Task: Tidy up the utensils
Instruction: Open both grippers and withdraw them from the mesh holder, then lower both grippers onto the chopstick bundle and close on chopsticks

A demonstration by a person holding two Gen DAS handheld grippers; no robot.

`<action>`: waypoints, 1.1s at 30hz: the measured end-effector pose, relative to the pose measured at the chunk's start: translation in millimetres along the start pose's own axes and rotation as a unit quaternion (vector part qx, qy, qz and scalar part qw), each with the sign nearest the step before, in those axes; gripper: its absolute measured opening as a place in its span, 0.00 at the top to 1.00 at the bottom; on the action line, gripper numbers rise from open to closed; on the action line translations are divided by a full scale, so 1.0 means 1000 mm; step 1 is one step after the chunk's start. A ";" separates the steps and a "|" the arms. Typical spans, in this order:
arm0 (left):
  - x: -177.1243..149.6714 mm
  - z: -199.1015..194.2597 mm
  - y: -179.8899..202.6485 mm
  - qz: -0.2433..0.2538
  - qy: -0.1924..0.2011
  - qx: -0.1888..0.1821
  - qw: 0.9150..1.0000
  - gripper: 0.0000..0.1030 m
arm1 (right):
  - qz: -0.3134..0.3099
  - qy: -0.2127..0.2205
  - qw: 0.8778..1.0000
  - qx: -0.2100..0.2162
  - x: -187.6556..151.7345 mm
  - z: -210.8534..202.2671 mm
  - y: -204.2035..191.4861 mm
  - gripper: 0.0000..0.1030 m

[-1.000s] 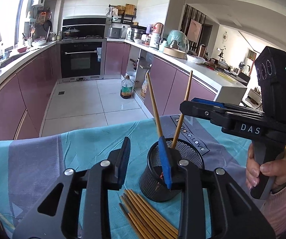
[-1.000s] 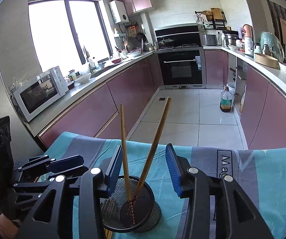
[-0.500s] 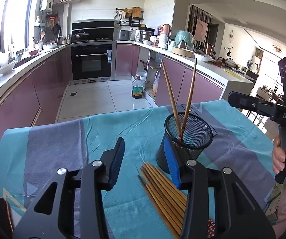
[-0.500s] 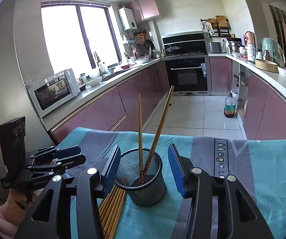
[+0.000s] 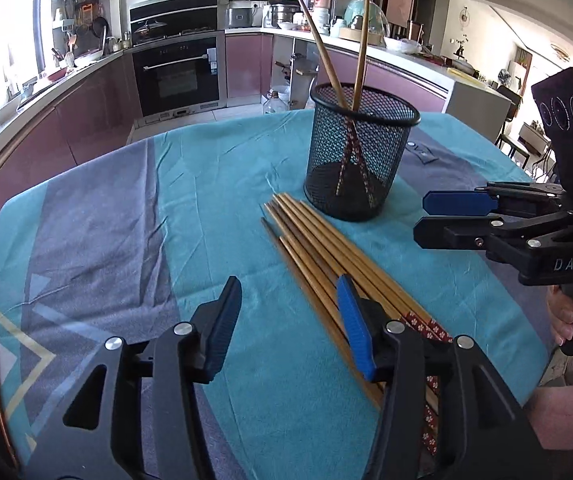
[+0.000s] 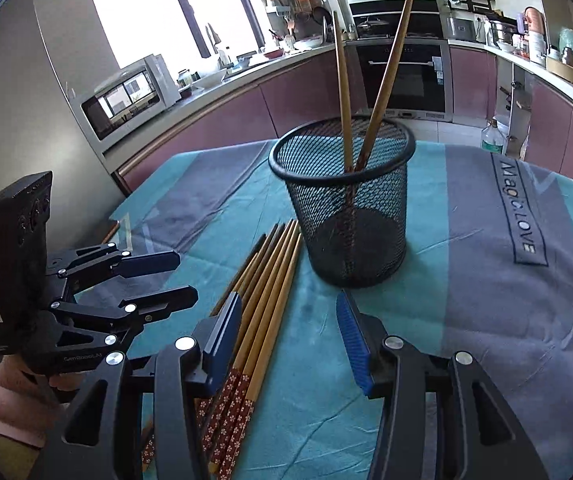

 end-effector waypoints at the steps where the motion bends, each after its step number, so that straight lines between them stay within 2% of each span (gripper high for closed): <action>1: -0.003 0.002 0.003 -0.001 -0.002 -0.006 1.000 0.52 | -0.003 -0.004 1.000 -0.001 -0.002 0.002 -0.002 0.54; 13: -0.018 0.013 0.019 -0.005 -0.022 -0.024 0.999 0.52 | -0.005 -0.021 0.999 -0.024 -0.025 0.015 0.001 0.54; 33: -0.025 0.020 0.015 0.003 -0.040 -0.011 0.999 0.48 | -0.037 -0.026 0.998 -0.055 -0.034 0.028 -0.006 0.54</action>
Point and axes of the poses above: each gripper's, at about its wrist camera, not at the fingertips, and z roughly the way its jaws point, y to its right, x to its top, the point moved 9 cm from there along z, roughly the way its jaws point, and after that the axes turned 12 degrees about z, right-handed, at the moved point
